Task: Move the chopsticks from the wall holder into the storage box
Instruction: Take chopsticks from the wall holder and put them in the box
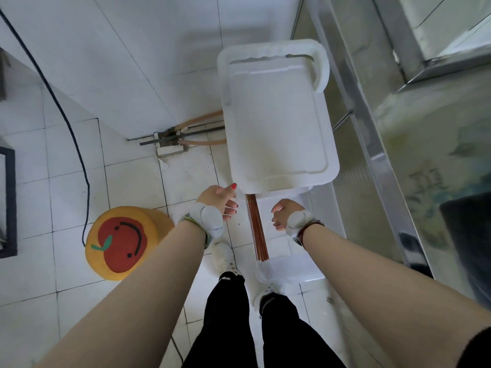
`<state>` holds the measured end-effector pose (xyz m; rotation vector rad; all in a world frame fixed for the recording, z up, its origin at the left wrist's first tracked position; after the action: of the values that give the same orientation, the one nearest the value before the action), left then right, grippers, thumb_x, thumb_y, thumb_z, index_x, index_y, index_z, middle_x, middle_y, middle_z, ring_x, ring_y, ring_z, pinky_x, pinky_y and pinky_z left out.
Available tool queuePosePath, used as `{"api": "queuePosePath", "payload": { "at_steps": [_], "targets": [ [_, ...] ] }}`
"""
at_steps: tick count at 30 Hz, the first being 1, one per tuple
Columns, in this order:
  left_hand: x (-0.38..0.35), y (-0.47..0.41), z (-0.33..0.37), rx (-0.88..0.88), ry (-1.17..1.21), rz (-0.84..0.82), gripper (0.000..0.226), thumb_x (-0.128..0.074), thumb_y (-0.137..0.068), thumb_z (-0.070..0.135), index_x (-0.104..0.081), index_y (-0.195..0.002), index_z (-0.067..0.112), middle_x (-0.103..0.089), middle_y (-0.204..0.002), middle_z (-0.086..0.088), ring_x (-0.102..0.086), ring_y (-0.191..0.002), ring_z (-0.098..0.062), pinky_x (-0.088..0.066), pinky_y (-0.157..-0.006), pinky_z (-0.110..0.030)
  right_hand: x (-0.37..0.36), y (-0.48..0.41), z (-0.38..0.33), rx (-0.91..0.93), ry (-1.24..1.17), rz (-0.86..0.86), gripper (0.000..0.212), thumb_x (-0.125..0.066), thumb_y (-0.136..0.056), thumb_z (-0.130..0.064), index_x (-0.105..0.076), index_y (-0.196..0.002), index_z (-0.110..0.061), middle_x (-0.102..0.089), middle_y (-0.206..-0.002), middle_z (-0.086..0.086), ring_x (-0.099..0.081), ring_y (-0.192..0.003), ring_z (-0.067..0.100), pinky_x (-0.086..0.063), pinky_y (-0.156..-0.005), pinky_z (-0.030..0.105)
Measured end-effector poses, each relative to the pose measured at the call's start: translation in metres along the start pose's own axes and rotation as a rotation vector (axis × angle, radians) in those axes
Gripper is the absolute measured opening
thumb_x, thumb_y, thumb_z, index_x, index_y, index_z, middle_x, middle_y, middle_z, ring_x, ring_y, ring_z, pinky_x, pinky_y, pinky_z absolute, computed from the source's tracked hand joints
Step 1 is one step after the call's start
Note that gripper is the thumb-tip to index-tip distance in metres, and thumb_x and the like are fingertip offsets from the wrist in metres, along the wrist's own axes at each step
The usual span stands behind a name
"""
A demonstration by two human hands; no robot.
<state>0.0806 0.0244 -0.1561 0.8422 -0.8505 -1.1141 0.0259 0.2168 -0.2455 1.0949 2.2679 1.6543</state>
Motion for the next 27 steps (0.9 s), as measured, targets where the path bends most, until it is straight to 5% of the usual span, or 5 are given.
{"api": "queuePosePath", "payload": {
  "at_steps": [2, 6, 10, 17, 27],
  "targets": [
    [0.007, 0.026, 0.031, -0.019, 0.028, 0.039, 0.04, -0.04, -0.099, 0.038, -0.051, -0.076, 0.006, -0.056, -0.067, -0.01, -0.048, -0.054, -0.02, -0.038, -0.054, -0.022, 0.024, 0.025, -0.017, 0.007, -0.146, 0.015, 0.017, -0.048, -0.09, 0.001, -0.057, -0.104, -0.005, -0.058, -0.075, 0.015, -0.06, -0.06, 0.025, -0.059, -0.08, 0.044],
    [0.0, 0.083, 0.091, -0.123, -0.033, 0.057, 0.044, -0.04, -0.099, 0.041, -0.051, -0.072, 0.007, -0.058, -0.067, -0.01, -0.051, -0.053, -0.02, -0.041, -0.056, -0.023, 0.076, 0.085, -0.034, -0.034, -0.475, 0.009, 0.026, -0.032, -0.096, 0.001, -0.051, -0.079, 0.001, -0.052, -0.041, 0.015, -0.047, -0.027, 0.02, -0.046, -0.036, 0.021],
    [-0.019, 0.133, 0.137, -0.184, -0.207, 0.015, 0.043, -0.038, -0.1, 0.038, -0.049, -0.07, 0.009, -0.055, -0.066, -0.008, -0.051, -0.055, -0.021, -0.037, -0.056, -0.024, 0.119, 0.139, -0.061, 0.069, -0.427, 0.013, 0.027, -0.034, -0.098, -0.003, -0.048, -0.074, -0.004, -0.052, -0.061, 0.017, -0.047, -0.049, 0.025, -0.045, -0.036, 0.018],
    [-0.053, 0.245, 0.259, -0.54, -0.274, 0.037, 0.033, -0.048, -0.097, 0.027, -0.051, -0.068, 0.013, -0.058, -0.064, -0.007, -0.056, -0.035, -0.012, -0.04, -0.052, -0.019, 0.262, 0.251, -0.132, 0.403, -0.541, 0.229, 0.019, -0.043, -0.094, 0.005, -0.053, -0.081, -0.005, -0.055, -0.066, 0.018, -0.053, -0.051, 0.024, -0.051, -0.044, 0.025],
    [-0.124, 0.338, 0.408, -0.873, -0.419, -0.059, 0.021, -0.043, -0.097, 0.011, -0.05, -0.077, 0.01, -0.056, -0.068, -0.008, -0.053, -0.056, -0.019, -0.042, -0.053, -0.021, 0.436, 0.369, -0.187, 0.604, -0.577, 0.66, 0.019, -0.04, -0.092, 0.004, -0.051, -0.08, -0.005, -0.054, -0.066, 0.016, -0.051, -0.055, 0.026, -0.051, -0.054, 0.034]
  ]
}}
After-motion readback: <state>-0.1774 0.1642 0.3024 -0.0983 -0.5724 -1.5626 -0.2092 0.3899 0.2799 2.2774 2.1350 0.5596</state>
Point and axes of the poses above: each hand's wrist, its own y-axis away from the middle knuckle, its own x-axis out of the back of the hand, z = x × y, the point moved 8 cm from there along -y, towards the middle knuckle
